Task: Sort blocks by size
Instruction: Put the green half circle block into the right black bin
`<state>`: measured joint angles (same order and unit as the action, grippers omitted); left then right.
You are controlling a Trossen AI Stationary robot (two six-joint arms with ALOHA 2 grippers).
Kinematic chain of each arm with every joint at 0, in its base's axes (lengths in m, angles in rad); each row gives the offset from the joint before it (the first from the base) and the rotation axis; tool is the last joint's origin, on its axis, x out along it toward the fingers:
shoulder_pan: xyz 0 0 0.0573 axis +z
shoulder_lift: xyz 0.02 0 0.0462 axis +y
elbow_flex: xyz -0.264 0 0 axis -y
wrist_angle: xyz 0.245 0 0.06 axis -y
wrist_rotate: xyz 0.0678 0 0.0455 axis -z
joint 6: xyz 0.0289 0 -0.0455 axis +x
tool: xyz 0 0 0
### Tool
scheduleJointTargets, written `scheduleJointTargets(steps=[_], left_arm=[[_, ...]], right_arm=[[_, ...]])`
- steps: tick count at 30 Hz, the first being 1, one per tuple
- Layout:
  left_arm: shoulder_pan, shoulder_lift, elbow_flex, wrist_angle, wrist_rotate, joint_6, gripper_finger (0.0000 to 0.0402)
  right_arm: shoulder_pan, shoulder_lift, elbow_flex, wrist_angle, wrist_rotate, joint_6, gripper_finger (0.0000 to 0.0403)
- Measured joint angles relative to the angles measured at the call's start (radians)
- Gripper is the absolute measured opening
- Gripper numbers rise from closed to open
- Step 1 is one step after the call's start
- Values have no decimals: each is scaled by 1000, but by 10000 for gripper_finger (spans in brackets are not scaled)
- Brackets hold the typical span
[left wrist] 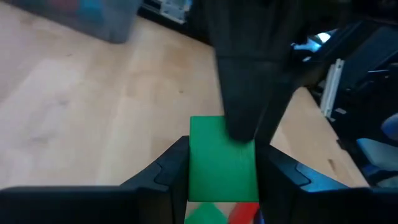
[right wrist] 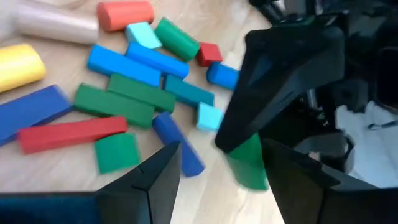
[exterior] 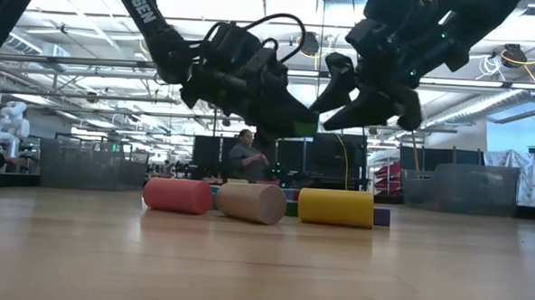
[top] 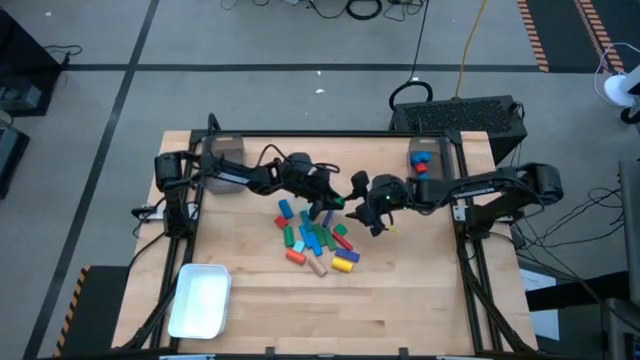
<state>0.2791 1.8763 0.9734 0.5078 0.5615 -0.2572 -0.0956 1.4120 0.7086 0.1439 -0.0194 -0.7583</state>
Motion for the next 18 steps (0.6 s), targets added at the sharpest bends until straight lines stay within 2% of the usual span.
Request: scheduleJointTargets(steps=[11, 18], left_arm=[[-33, 0, 4, 35, 28, -25, 138], [-34, -1, 5, 49, 28, -27, 138]], right_arm=[[1, 37, 0, 86, 17, -14, 208], [24, 38, 0, 88, 19, -20, 164]])
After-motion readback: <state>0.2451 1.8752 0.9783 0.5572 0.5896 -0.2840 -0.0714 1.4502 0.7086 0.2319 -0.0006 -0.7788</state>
